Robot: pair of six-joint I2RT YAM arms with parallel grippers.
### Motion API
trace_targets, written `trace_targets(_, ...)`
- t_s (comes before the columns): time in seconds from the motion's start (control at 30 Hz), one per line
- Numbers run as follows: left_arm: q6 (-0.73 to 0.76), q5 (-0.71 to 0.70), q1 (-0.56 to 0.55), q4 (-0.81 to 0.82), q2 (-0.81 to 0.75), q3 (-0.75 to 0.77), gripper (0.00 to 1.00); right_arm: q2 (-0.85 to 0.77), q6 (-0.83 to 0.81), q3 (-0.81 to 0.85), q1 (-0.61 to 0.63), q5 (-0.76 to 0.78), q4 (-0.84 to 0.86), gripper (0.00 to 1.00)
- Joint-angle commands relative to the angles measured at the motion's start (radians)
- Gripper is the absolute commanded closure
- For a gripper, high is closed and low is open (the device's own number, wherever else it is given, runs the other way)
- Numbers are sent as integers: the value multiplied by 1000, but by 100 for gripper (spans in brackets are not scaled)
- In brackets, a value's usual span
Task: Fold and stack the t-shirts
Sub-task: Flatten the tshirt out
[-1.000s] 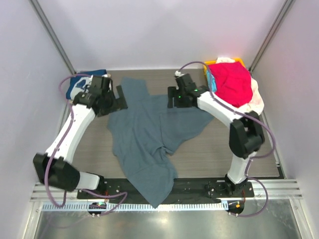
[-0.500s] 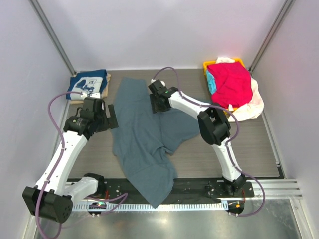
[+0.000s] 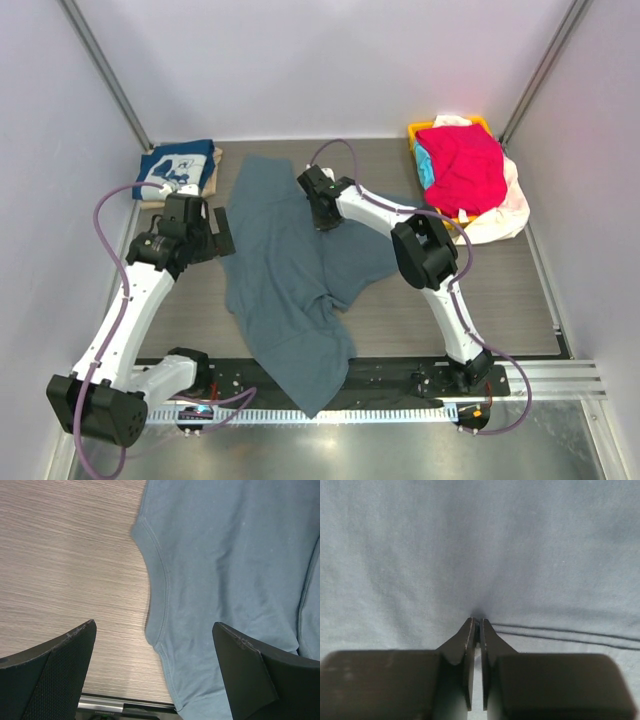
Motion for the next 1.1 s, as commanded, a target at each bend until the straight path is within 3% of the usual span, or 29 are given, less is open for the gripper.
trace_targets(0.0, 10, -7, 8, 31, -14, 5, 0, -67, -1, 19, 2, 50, -8, 93)
trace_targets(0.27, 2, -23, 8, 28, 1, 2, 0, -259, -12, -104, 2, 98, -17, 99)
trace_targets(0.43, -40, -14, 8, 3, 52, 12, 0, -426, -13, -274, -2, 155, -15, 99)
trace_targets(0.57, -108, -12, 8, 6, 67, -9, 0, -605, 11, -450, -21, 210, -14, 99)
trace_targets(0.8, -175, 46, -26, 52, 102, -48, 0, -1066, 138, -853, -107, 287, -6, 99)
trace_targets(1.07, -236, -19, -104, 71, 121, -69, 0, -1414, 324, -1119, -149, 296, -8, 99)
